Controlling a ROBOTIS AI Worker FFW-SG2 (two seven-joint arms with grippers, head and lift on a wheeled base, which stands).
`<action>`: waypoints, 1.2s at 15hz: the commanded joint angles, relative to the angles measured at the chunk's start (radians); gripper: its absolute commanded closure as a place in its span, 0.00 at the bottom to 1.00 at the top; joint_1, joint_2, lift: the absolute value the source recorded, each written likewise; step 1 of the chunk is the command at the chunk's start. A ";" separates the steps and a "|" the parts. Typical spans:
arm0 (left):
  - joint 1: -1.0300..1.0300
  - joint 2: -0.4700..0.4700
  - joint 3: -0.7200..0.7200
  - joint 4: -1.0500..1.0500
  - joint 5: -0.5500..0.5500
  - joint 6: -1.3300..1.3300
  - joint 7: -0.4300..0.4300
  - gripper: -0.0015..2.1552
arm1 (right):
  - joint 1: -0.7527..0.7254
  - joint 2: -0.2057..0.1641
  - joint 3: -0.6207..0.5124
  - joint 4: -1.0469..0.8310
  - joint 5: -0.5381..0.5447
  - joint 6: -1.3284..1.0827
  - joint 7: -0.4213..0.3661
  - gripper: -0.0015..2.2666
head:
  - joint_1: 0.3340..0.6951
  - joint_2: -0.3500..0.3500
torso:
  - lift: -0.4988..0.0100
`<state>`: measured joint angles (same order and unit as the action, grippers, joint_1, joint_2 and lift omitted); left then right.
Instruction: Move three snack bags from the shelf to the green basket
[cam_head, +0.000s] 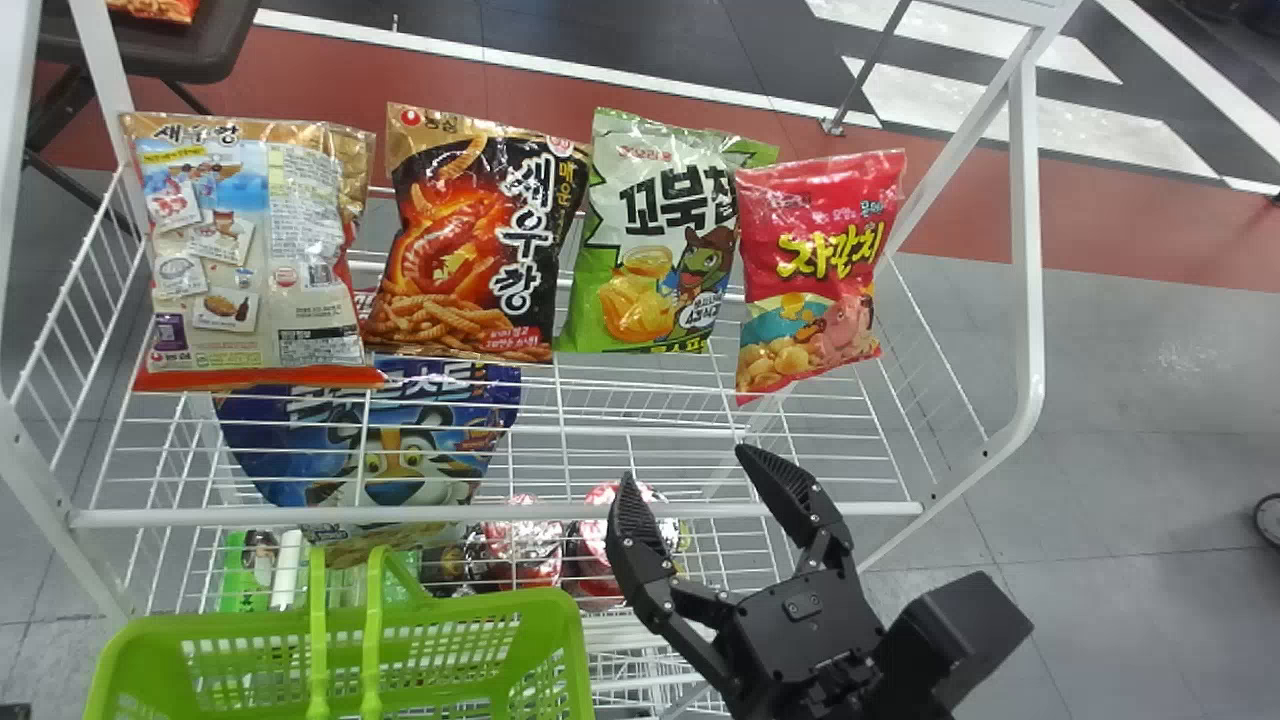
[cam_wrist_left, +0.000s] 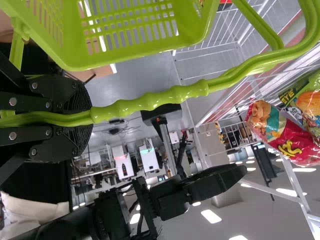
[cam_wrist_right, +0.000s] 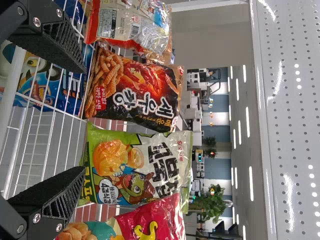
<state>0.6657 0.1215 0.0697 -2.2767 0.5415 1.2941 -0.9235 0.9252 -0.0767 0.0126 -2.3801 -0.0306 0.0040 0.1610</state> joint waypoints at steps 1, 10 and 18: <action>0.000 0.000 -0.001 0.000 0.000 -0.003 0.000 0.99 | 0.001 0.000 0.000 -0.002 0.000 -0.002 0.000 0.06 | 1.00 0.00 | 0.89; 0.000 0.001 -0.001 0.000 0.000 -0.006 -0.002 0.99 | -0.003 -0.002 0.000 0.004 0.001 -0.002 0.000 0.06 | 1.00 0.00 | 0.89; -0.002 0.001 -0.001 0.000 0.000 -0.006 -0.003 0.99 | -0.006 -0.002 0.000 0.004 0.000 -0.002 0.000 0.06 | 1.00 0.00 | 0.89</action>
<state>0.6642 0.1227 0.0690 -2.2764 0.5415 1.2879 -0.9276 0.9191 -0.0782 0.0122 -2.3757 -0.0306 0.0024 0.1610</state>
